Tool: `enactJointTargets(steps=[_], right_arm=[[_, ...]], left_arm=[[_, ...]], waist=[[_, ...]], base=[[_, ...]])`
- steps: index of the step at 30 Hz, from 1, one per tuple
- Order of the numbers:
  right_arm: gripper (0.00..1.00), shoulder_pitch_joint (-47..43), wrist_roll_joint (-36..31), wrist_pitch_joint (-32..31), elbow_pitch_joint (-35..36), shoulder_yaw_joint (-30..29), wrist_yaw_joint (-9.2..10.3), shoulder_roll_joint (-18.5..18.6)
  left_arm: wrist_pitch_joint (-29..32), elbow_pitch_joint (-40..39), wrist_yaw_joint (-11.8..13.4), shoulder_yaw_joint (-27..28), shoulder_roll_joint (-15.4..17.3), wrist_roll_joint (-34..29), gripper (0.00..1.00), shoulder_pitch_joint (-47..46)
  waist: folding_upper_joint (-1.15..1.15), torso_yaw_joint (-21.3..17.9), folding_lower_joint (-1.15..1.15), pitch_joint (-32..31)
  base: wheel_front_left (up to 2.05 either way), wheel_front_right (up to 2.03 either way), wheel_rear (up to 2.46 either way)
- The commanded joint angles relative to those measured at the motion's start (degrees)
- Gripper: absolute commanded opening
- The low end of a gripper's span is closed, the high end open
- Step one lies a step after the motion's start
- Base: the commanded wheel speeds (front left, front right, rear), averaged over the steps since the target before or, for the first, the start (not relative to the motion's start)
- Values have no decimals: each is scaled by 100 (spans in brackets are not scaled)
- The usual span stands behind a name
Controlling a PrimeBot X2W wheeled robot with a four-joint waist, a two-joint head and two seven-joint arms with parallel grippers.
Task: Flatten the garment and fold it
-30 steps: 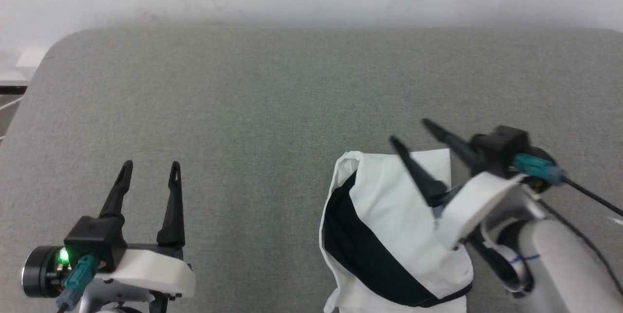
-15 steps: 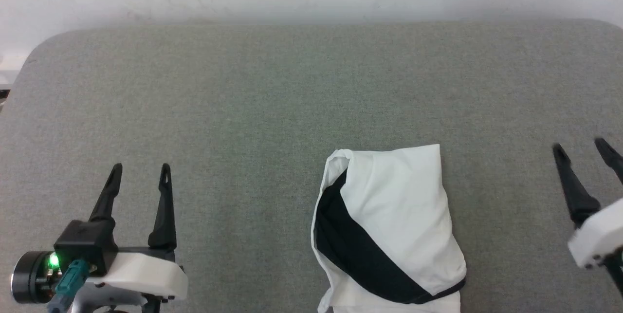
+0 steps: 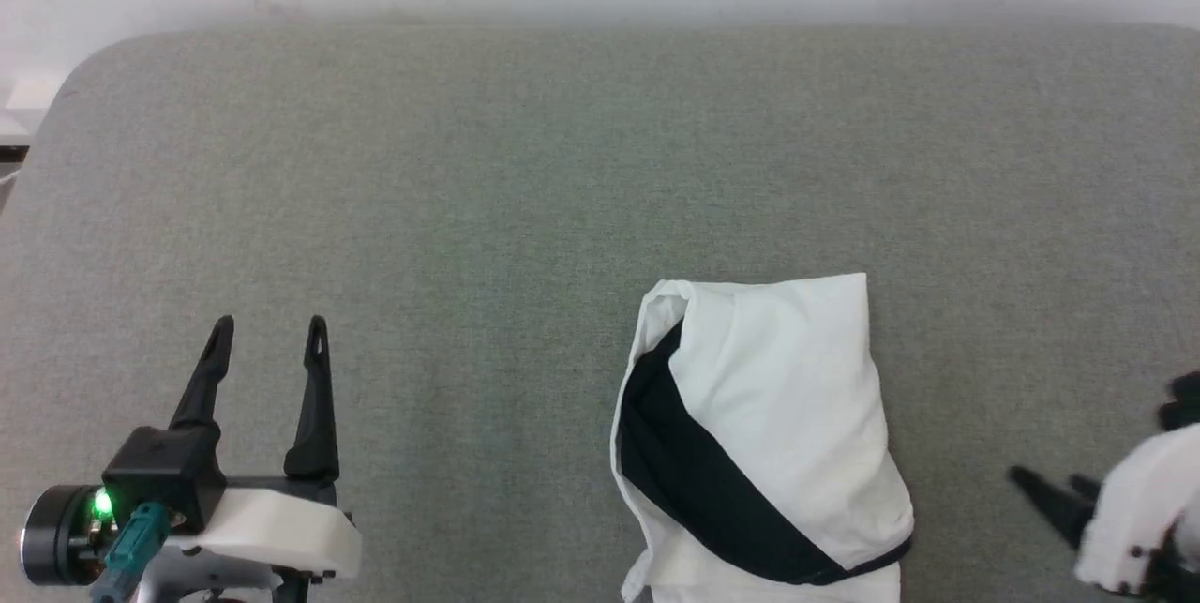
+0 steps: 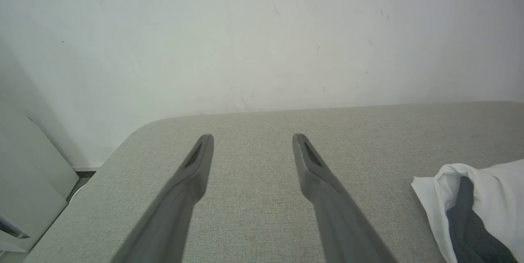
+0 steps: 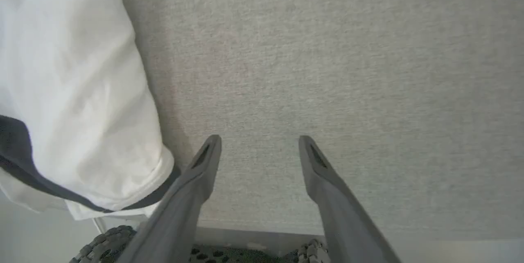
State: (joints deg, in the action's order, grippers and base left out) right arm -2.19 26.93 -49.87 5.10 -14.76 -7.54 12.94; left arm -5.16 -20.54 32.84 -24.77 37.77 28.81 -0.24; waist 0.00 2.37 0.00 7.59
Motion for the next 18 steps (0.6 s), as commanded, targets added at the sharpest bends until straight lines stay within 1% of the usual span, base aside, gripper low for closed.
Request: enactJointTargets(steps=[1,3,7,13,18], right_arm=[[100,193,208,-323,-101,23,5,-247],[100,370,442,-556,-216,47,5,-504],[100,773,599,-717,-532,190,5,-761],[100,1359,608,-705,-1201,396,5,-925],[100,1624,350,-732,-1871,603,5,-956]], left_arm=[[-55,26,-17,-2,-21,17,100,-80],[-66,39,-31,-11,-34,19,100,-108],[-90,66,-61,-32,-62,19,100,-173],[-150,103,-113,-42,-91,15,100,-280],[-217,155,-138,-47,-133,18,100,-343]], waist=[[0,68,0,38],[0,118,0,72],[0,204,0,150],[0,325,0,349],[0,420,0,496]], base=[[0,0,0],[0,0,0],[0,0,0],[0,0,0],[0,0,0]])
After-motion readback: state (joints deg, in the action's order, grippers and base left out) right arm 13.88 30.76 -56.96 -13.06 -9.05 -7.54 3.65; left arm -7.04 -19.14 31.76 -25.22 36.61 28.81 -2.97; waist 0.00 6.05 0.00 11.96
